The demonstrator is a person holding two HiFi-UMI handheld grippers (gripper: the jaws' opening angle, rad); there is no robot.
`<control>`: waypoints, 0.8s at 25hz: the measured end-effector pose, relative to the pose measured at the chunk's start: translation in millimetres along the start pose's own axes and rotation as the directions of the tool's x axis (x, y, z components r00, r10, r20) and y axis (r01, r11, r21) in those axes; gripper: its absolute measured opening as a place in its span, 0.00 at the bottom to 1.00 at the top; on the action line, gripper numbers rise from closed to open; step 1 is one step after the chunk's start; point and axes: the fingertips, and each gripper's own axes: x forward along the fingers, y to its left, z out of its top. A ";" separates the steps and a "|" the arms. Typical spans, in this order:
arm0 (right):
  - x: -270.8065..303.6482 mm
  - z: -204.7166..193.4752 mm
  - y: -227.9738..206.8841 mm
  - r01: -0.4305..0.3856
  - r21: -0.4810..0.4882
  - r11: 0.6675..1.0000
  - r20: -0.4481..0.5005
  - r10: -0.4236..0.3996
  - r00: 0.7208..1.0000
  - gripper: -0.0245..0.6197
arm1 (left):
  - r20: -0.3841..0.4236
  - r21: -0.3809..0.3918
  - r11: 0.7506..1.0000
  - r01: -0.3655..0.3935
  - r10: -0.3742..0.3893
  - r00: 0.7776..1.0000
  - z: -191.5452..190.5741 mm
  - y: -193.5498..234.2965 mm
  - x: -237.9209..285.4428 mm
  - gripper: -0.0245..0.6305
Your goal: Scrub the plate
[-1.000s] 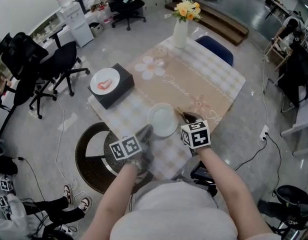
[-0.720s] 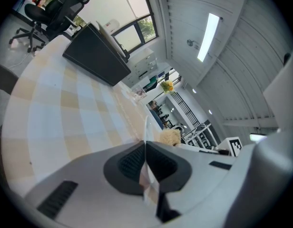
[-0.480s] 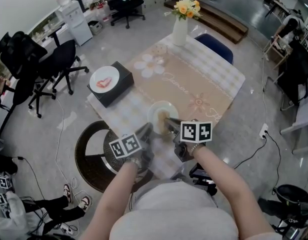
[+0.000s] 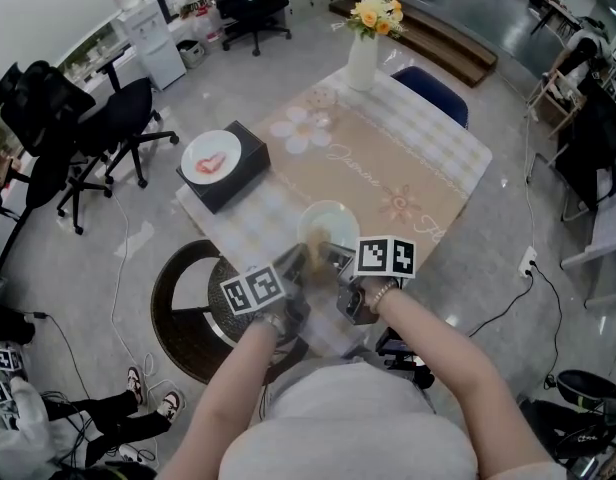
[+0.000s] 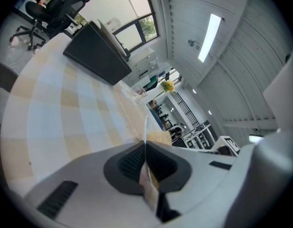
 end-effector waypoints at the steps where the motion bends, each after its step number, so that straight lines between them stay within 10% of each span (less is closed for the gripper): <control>1: 0.4 -1.5 -2.1 0.000 0.026 1.000 0.000 0.000 1.000 0.10 | 0.000 0.000 1.000 0.000 0.000 1.000 0.0 -0.1 -0.2 0.06; 6: 1.4 -3.9 -4.9 -0.001 0.057 0.998 -0.005 0.002 1.000 0.10 | -0.002 -0.003 1.000 -0.003 0.003 1.000 1.2 0.2 0.5 0.06; 20: -9.4 -14.3 -18.1 0.078 -0.343 0.936 -0.138 -0.132 0.982 0.10 | -0.002 0.000 1.000 -0.003 0.003 1.000 1.3 0.1 0.1 0.06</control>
